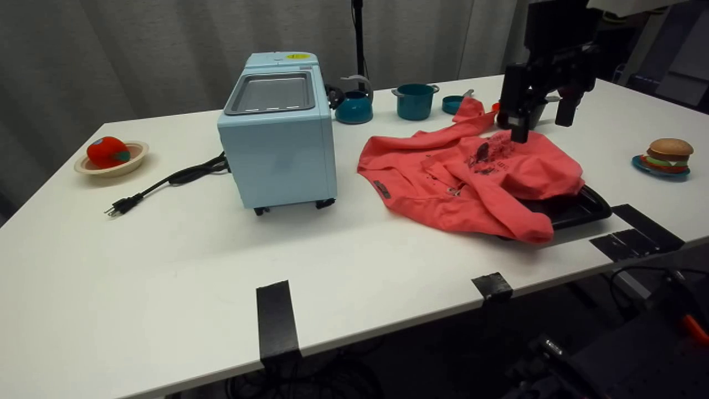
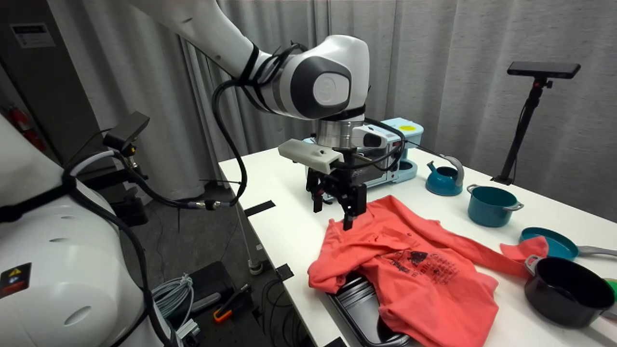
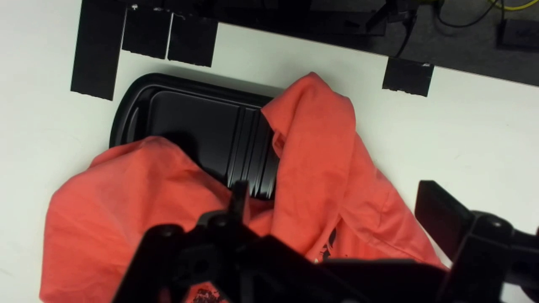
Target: Fold the sweatshirt on the table
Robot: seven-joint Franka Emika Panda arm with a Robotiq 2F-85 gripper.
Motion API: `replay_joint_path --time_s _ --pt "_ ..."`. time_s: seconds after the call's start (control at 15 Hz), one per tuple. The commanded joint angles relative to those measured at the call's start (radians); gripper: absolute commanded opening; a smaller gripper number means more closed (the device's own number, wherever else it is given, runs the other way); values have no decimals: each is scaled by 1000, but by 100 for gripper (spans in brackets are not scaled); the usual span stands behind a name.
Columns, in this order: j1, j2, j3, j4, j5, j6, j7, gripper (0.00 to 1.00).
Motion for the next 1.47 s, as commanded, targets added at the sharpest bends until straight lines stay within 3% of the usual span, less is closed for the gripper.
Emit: replay_joint_path --time_s 0.0,0.6,1.13,1.2,1.27,1.4 --pt "-1 35 3 0 -9 33 -5 100" --pt "4 248 9 -15 -4 236 -46 100" --pt "8 387 35 -14 9 251 -117 99" --pt "6 396 37 -12 8 251 -119 75" --pt "4 405 38 -9 10 249 -121 75" --pt "2 415 38 -3 11 248 -124 64"
